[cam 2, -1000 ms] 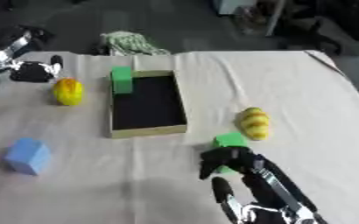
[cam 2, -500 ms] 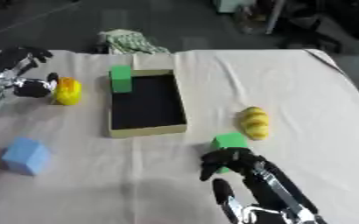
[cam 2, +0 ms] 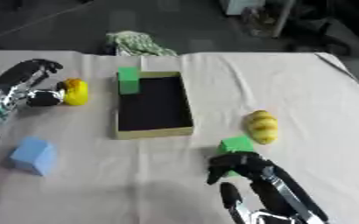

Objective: Pick up objects on the table and place them in the box.

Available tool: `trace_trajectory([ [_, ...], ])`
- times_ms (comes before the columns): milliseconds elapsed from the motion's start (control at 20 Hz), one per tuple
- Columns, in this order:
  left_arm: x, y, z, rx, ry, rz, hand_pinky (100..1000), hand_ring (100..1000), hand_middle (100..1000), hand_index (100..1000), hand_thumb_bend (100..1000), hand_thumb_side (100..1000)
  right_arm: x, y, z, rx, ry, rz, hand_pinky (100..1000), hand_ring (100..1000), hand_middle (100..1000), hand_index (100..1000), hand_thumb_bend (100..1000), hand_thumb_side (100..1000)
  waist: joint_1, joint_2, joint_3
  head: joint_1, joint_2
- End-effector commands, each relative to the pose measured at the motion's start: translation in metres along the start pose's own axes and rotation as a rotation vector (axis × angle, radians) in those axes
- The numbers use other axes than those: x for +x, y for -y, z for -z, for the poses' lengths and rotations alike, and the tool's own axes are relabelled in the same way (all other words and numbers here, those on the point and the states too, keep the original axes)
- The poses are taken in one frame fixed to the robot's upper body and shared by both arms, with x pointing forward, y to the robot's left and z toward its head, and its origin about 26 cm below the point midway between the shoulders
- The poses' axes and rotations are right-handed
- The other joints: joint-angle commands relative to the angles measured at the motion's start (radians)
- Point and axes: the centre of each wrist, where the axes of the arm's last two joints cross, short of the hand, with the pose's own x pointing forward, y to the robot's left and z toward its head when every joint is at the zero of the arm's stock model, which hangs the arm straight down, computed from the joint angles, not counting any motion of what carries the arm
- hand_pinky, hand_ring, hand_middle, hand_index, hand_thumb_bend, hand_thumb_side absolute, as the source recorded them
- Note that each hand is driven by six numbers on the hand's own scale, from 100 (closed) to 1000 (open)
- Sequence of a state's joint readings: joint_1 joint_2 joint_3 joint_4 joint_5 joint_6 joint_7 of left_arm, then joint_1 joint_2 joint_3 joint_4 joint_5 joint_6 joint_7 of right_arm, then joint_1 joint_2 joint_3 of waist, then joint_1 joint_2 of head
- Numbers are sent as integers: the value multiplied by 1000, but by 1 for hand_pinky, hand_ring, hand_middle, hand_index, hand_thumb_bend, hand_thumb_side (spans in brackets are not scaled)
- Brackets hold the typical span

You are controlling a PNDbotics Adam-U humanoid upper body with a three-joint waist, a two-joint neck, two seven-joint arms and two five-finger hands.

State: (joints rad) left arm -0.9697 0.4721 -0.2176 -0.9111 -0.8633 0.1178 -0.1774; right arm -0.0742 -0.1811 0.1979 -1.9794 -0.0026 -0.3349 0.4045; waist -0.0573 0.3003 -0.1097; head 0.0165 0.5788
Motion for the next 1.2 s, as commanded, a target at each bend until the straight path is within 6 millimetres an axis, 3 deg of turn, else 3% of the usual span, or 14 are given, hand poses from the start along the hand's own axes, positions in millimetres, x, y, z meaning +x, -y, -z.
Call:
trace_trajectory([
  [50,4,-11,2,16,32,-2,809,782,775,901,100,279,6,3,3,2,22,-15,732,588,565,773,100,409,3,-15,-2,5,-13],
  [250,12,-10,2,-16,92,-7,802,759,743,875,100,281,6,3,3,1,21,-15,732,587,565,773,100,407,3,-15,-3,6,-11],
  [850,25,-28,-4,8,209,12,682,505,437,611,100,251,6,3,3,-3,15,-19,730,586,563,771,100,403,6,-17,-1,-1,-8],
  [1200,49,-55,-14,167,340,-53,671,488,404,579,100,249,6,4,3,-3,13,-22,729,586,562,770,100,403,6,-20,4,-12,-6],
])
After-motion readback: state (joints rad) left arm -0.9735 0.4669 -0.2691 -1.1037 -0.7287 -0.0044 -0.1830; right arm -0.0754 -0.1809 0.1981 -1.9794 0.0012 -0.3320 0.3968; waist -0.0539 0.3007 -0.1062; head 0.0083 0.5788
